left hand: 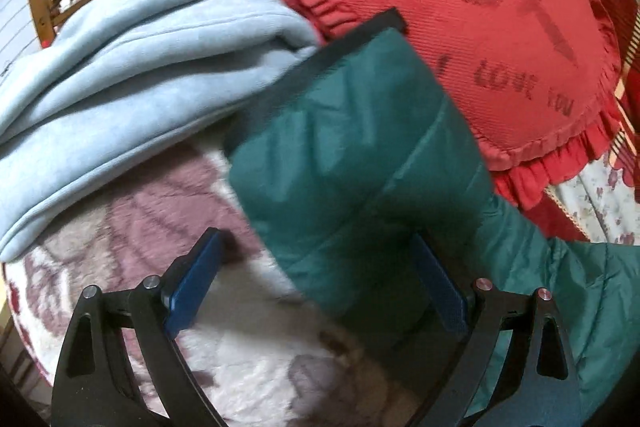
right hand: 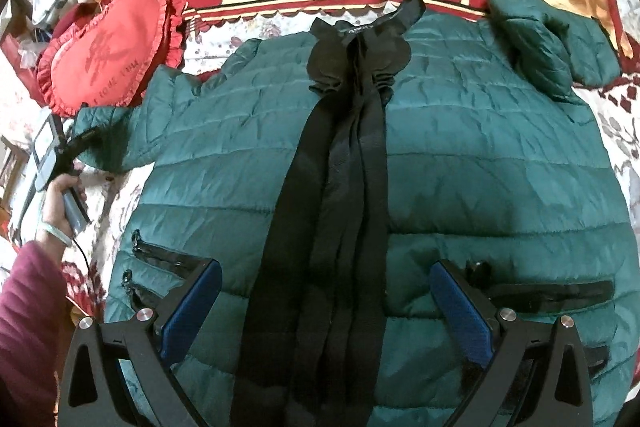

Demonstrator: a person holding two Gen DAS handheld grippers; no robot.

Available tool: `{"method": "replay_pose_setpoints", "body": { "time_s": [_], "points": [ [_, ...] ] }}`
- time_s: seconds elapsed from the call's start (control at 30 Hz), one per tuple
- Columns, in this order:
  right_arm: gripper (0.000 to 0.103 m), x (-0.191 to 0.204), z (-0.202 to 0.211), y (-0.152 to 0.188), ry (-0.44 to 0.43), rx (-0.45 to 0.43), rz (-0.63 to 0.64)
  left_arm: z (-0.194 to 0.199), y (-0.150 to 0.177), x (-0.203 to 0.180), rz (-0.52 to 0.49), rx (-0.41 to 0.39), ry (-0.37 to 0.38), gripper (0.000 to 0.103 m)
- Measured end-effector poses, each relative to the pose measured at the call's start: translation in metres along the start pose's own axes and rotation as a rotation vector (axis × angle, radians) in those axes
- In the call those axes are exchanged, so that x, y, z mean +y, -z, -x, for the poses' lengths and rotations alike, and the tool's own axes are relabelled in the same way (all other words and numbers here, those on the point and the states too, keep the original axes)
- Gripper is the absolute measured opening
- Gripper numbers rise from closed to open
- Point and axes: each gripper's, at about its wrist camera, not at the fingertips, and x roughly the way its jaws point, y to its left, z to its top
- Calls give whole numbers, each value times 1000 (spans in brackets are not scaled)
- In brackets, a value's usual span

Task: Fold large clothes
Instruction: 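Reach the left tool to the jacket sleeve cuff and grasp it, then lift the sleeve with the left tool and fold it across the jacket body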

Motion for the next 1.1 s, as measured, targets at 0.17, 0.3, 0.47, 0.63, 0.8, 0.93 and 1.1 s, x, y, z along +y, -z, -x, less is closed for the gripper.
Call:
{"method": "replay_pose_setpoints", "body": {
  "time_s": [0.17,0.3,0.47,0.63,0.8,0.93,1.1],
  "points": [
    [103,2,-5,0,14,2,24,-13,-9,-9,-15,-17,24,68],
    [103,2,-6,0,12,3,14,-19,-16,-13,-16,-18,57,29],
    [103,3,-6,2,18,6,24,-10,-18,-13,-38,-36,96,16],
    [103,1,-2,7,-2,5,23,20,-29,-4,-42,-93,129,14],
    [103,-3,7,14,-21,-7,1,79,-24,-4,-44,-136,191,14],
    [103,-5,16,17,-28,-28,-7,135,-20,-4,-80,-170,263,14],
    [103,-12,29,20,-35,-56,-28,193,-16,-20,-131,-194,388,14]
  ]
}}
